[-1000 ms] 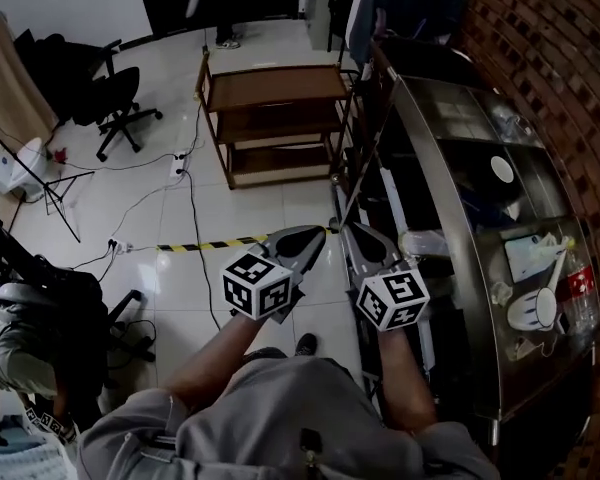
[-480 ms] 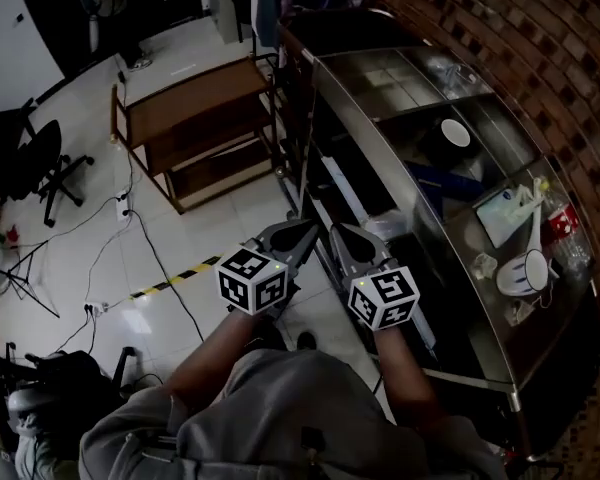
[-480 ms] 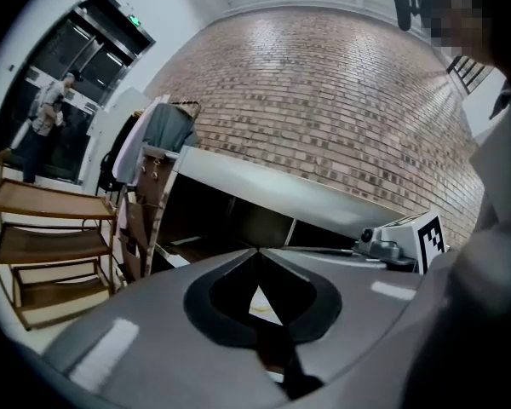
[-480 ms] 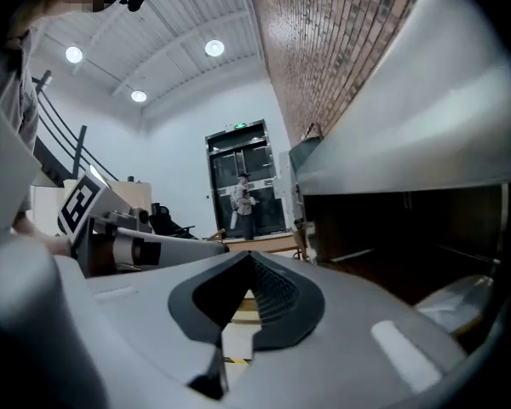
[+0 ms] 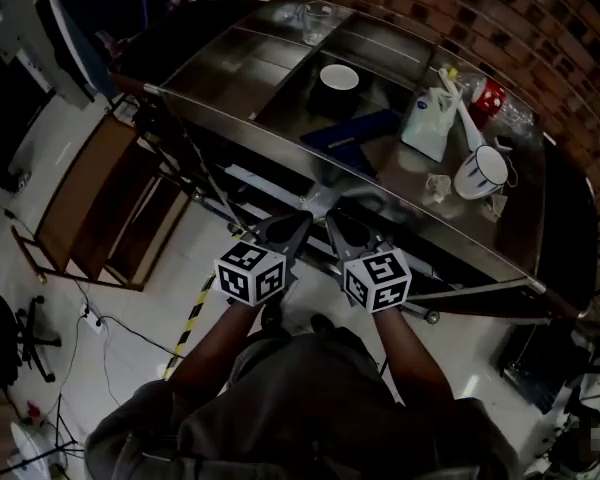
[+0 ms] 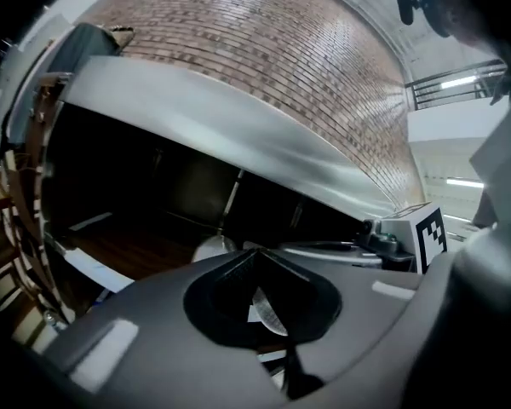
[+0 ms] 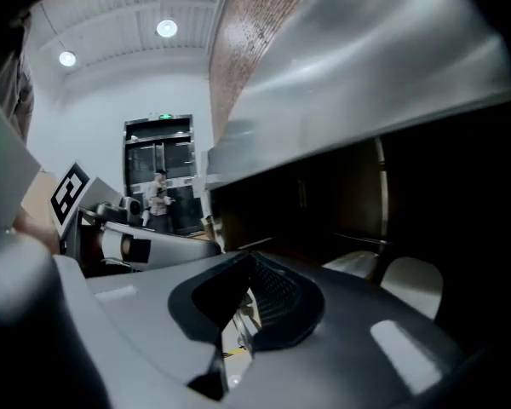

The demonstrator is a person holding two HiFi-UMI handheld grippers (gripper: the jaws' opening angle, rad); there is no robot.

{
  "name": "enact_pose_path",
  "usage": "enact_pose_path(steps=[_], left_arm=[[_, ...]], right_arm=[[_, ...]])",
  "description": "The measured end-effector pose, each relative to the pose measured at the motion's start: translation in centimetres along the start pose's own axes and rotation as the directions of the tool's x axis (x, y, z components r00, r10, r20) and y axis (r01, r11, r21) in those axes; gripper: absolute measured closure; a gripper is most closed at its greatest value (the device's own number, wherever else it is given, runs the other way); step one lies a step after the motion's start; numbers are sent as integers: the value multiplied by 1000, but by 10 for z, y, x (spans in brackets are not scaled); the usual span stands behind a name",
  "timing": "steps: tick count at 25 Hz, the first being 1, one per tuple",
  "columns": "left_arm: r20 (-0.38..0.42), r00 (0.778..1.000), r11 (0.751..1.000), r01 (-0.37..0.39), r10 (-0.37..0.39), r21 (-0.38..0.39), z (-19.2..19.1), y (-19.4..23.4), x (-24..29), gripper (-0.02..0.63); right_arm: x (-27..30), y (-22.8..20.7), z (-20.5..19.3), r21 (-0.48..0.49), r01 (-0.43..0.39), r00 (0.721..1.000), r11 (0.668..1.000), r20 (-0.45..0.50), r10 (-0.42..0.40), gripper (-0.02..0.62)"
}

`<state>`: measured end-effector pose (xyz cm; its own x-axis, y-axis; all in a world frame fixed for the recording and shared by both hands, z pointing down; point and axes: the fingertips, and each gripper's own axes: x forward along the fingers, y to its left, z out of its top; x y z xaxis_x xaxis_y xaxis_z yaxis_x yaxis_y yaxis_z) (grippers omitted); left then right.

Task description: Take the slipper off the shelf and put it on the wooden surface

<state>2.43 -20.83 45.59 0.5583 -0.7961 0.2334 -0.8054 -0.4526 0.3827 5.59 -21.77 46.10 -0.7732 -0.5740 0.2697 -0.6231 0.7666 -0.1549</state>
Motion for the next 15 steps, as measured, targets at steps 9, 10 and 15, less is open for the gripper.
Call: enact_pose_path(steps=[9, 10, 15], left_arm=[[-175, 955, 967, 252, -239, 50, -30, -32, 63, 612], [-189, 949, 963, 265, -251, 53, -33, -34, 68, 612], [-241, 927, 948, 312, -288, 63, -48, -44, 82, 612]], right_arm=[[-39, -90, -41, 151, 379, 925, 913, -26, -380, 549], [-42, -101, -48, 163, 419, 908, 893, -40, -418, 525], [-44, -150, -89, 194, 566, 824, 801, -154, -545, 456]])
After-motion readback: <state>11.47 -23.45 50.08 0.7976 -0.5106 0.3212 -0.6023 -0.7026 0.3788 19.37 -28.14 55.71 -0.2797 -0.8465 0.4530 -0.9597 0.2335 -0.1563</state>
